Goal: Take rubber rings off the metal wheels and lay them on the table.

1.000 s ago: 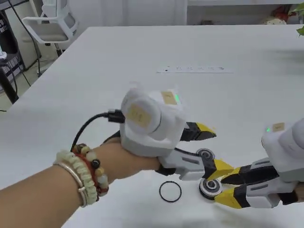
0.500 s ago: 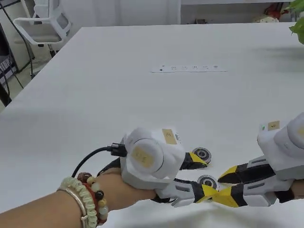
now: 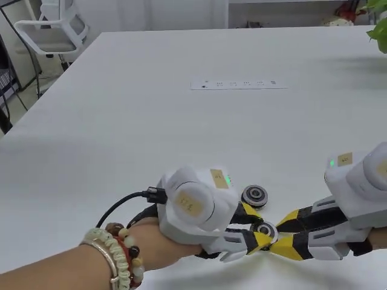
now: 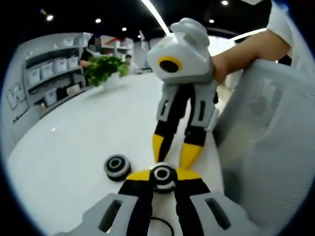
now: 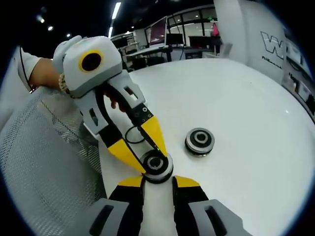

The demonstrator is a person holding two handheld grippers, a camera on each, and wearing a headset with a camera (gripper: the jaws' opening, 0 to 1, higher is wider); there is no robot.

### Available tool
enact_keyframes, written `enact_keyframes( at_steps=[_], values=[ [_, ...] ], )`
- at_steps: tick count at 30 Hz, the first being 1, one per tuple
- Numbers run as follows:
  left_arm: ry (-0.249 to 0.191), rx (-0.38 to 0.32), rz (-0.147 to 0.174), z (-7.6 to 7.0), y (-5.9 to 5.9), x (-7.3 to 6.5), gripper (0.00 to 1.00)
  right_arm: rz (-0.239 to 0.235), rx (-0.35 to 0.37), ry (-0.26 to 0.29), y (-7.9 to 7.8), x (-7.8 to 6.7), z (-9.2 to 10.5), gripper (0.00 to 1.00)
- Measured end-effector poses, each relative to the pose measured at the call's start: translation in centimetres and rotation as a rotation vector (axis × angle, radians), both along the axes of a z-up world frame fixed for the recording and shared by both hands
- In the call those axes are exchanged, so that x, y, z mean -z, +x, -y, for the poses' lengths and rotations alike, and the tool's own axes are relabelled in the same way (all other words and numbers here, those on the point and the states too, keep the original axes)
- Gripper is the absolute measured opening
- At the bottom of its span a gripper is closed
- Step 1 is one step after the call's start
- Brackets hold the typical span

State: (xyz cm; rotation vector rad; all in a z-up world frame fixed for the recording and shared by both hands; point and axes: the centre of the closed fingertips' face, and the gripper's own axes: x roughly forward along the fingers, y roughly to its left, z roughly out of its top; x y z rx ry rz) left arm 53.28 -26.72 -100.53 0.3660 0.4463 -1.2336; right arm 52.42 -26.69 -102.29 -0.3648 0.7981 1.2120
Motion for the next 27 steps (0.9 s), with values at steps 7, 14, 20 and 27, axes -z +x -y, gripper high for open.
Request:
enact_keyframes(
  at_steps=[7, 14, 20, 27],
  values=[
    [-0.027, -0.018, 0.008, -0.1, 0.2, -0.1, 0.15, 0.025, -0.028, -0.019, -0.1, 0.1, 0.1, 0.15],
    [-0.025, -0.02, 0.007, -0.1, 0.2, -0.2, 0.14, 0.069, -0.069, -0.058, -0.1, 0.1, 0.4, 0.06],
    [-0.017, -0.017, 0.014, -0.3, 0.2, -0.2, 0.14, 0.07, -0.047, -0.065, 0.3, 0.1, 0.3, 0.0],
    [-0.015, -0.013, 0.018, -0.3, 0.3, -0.2, 0.14, -0.126, 0.151, -0.008, 0.9, 0.2, 0.6, 0.0]
  ],
)
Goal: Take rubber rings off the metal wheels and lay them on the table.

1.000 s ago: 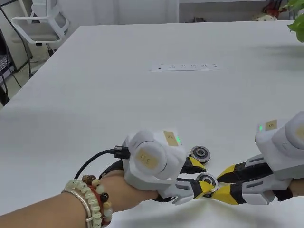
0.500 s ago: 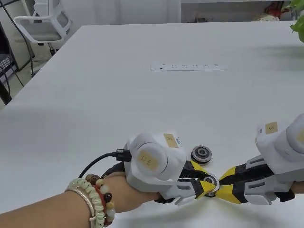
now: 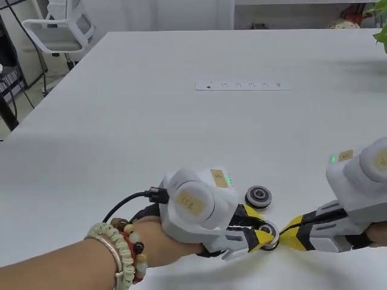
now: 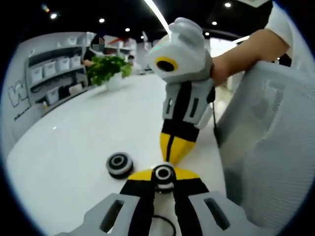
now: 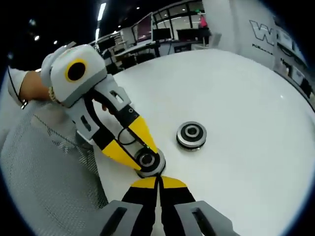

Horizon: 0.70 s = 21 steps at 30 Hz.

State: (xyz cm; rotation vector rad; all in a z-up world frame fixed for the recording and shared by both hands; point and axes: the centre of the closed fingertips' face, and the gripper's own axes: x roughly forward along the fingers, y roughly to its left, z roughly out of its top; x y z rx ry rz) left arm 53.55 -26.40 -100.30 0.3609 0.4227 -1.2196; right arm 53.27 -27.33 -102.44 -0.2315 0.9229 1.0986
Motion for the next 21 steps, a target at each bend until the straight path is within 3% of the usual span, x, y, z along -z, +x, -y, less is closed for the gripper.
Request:
enact_keyframes(
  at_steps=[5, 8, 9, 11, 21],
  values=[
    [-0.001, -0.001, 0.0, 0.0, 0.0, 0.0, 0.14, -0.097, 0.097, 0.068, 0.1, -0.4, 0.2, 0.0],
    [-0.002, 0.0, -0.001, 0.0, 0.0, -0.1, 0.14, -0.109, 0.131, 0.107, 0.5, -0.8, 0.2, 0.0],
    [-0.002, -0.001, -0.001, 0.0, 0.0, -0.1, 0.14, -0.14, 0.156, 0.15, 0.5, -1.3, -0.2, 0.0],
    [-0.002, -0.002, -0.001, 0.0, 0.0, -0.1, 0.14, -0.174, 0.175, 0.173, 0.4, -1.6, -0.4, 0.0],
    [-0.006, -0.004, 0.0, -0.1, -0.1, 0.0, 0.14, -0.153, 0.159, 0.154, -0.1, -1.9, -1.1, 0.0]
  ],
)
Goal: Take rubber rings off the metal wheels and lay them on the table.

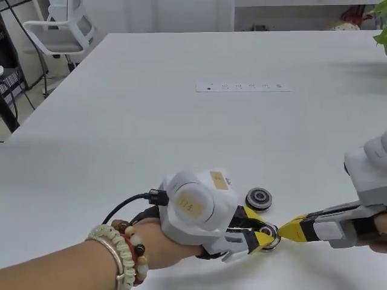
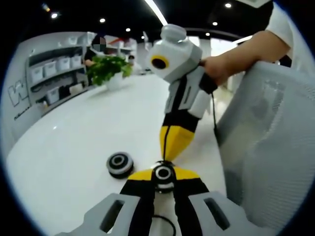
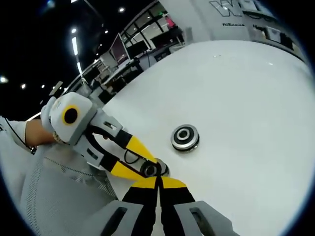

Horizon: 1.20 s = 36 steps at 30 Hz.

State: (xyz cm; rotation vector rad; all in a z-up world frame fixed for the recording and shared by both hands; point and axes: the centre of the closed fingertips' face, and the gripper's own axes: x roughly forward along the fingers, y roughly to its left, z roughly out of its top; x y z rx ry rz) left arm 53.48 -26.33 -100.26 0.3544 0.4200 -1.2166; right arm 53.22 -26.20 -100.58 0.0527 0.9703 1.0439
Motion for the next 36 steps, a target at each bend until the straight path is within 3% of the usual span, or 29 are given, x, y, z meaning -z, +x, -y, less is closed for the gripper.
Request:
enact_keyframes(
  at_steps=[24, 28, 36],
  values=[
    [-0.008, -0.003, 0.0, 0.0, 0.0, 0.0, 0.14, 0.0, -0.02, 0.047, -0.5, -0.8, -0.7, 0.0],
    [-0.01, -0.004, -0.001, 0.0, 0.0, 0.0, 0.14, -0.016, -0.022, 0.091, -0.7, -1.4, -1.1, 0.0],
    [-0.01, -0.004, 0.0, 0.0, 0.0, 0.0, 0.14, -0.024, -0.008, 0.089, -0.6, -1.3, -0.7, 0.0]
  ],
)
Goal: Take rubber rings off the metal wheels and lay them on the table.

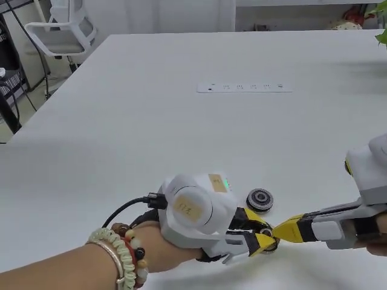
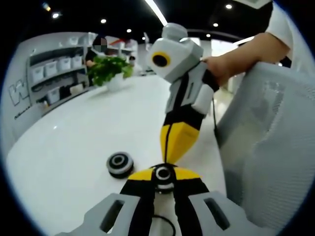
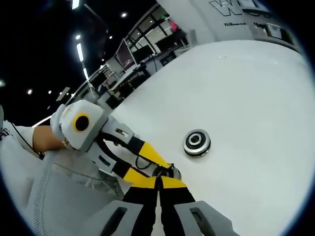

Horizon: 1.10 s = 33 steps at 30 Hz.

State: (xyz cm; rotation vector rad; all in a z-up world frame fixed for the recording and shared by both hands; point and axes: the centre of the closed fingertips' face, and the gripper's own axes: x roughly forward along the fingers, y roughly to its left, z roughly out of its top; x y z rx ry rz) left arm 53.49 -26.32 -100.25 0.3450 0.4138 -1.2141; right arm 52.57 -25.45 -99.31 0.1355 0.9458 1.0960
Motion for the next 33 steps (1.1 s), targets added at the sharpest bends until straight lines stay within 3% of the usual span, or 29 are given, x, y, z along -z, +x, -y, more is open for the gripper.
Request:
enact_keyframes(
  at_steps=[4, 6, 7, 12, 17, 21, 25, 28, 33],
  values=[
    [-0.003, -0.007, 0.002, 0.1, 0.0, 0.0, 0.14, 0.029, 0.002, -0.052, 0.3, 0.7, 0.4, 0.0],
    [-0.001, -0.007, 0.006, 0.1, 0.0, 0.0, 0.14, 0.015, 0.002, -0.071, 0.1, 1.2, 0.7, 0.0],
    [0.001, -0.007, 0.007, 0.2, 0.0, 0.0, 0.14, 0.019, 0.007, -0.05, 0.2, 1.0, 0.5, 0.0],
    [0.015, -0.007, -0.001, 0.2, 0.0, 0.0, 0.15, 0.021, 0.014, -0.063, 0.2, 1.0, 0.7, 0.0],
    [0.054, -0.008, -0.029, -0.1, 0.0, -0.3, 0.16, 0.004, 0.031, -0.047, 0.3, 0.9, 0.7, 0.0],
    [0.063, 0.024, 0.005, -0.3, -0.4, -1.1, 0.2, 0.007, 0.037, -0.043, 0.5, 0.7, 0.7, 0.0],
    [0.057, 0.034, -0.027, -0.5, -0.8, -2.2, 0.29, 0.007, 0.03, -0.058, 0.3, 0.8, 0.8, 0.0],
    [0.057, 0.058, -0.009, -0.7, -0.9, -3.3, 0.37, 0.009, 0.026, -0.058, 0.3, 0.6, 0.8, 0.0],
    [0.035, 0.062, -0.012, -1.2, -1.1, -5.5, 0.51, 0.017, 0.023, -0.055, 0.3, 0.3, 0.9, 0.0]
  ],
)
